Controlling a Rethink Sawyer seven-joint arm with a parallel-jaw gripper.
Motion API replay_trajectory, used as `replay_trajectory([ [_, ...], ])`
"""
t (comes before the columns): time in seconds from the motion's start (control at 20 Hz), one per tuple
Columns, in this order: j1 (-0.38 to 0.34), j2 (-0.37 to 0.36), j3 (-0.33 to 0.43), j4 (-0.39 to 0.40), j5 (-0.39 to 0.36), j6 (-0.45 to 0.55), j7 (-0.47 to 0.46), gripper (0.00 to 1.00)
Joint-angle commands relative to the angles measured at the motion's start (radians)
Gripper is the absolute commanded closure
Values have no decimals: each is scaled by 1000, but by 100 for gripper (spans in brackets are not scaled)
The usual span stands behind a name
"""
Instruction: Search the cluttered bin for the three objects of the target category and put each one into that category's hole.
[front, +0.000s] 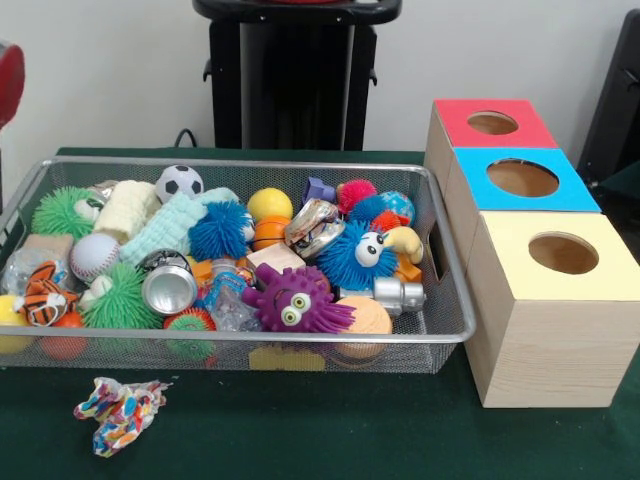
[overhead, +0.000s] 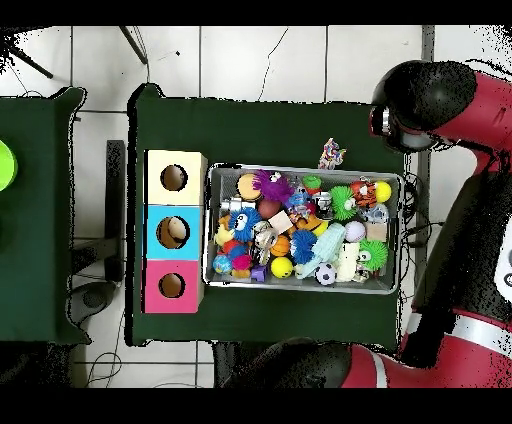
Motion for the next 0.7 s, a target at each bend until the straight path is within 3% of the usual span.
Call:
replay_trajectory([
  [0.05, 29, 2, -1, 208, 50, -74, 305, 0],
  [0.25, 31, 5, 10, 237, 74, -103, 303, 0],
  [0.7, 16, 54, 27, 196, 93, -121, 249, 0],
])
